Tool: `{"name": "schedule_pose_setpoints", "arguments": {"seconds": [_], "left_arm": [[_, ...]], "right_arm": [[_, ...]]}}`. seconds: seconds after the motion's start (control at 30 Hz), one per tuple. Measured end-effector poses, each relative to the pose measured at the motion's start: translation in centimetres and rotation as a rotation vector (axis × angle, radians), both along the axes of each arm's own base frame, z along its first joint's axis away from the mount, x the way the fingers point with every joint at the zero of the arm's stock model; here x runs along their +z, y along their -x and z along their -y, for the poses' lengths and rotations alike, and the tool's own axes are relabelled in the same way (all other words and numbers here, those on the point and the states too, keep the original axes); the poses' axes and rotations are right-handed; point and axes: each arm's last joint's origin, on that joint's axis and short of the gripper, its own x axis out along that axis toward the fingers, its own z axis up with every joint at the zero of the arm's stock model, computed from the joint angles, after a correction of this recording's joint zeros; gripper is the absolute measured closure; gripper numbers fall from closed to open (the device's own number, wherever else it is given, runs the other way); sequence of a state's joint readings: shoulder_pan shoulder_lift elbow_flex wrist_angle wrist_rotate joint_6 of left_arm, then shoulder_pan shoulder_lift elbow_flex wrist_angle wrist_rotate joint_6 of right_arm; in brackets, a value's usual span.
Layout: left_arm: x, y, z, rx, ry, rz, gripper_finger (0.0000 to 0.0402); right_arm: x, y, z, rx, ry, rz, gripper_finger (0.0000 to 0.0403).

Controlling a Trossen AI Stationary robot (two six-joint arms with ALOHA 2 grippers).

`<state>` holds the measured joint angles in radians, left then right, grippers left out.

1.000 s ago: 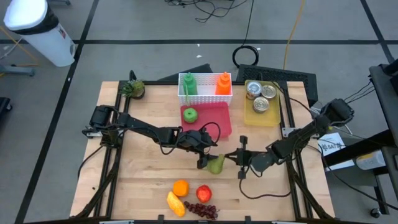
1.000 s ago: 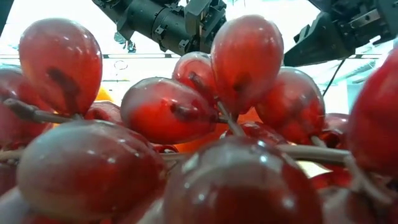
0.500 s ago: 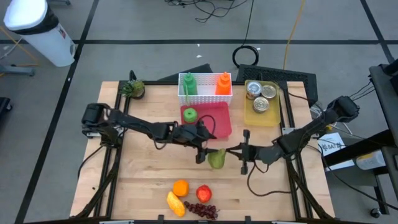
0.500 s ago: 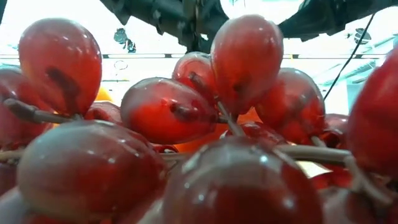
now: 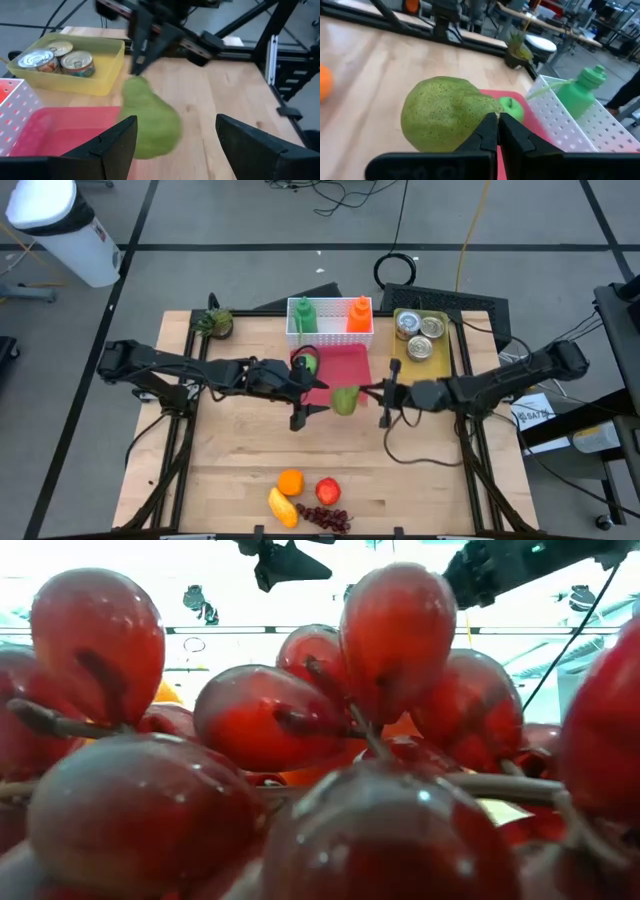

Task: Pick & Place Food Item
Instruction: Put the green pear into the red bin

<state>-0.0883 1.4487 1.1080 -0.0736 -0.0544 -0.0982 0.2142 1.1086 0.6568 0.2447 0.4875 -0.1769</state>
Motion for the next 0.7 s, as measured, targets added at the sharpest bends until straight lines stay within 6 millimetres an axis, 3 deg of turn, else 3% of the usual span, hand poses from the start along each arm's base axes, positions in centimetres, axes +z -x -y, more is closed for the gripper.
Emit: {"name": "schedule_pose_setpoints", "arguments": {"seconds": [0.4,0.7], "left_arm": [[-2.5,-1.0,-0.5,0.065,-0.051,-0.099,0.0117],[-3.3,-1.4,-0.7,0.143,-0.094,-0.124,0.0117]], "right_arm": [[1.6,-3.4,7.3,-0.114,0.143,-0.322,0.0403],[-2.5,-4.7,10.5,-0.168,0.12,-0.555,0.0403]]}}
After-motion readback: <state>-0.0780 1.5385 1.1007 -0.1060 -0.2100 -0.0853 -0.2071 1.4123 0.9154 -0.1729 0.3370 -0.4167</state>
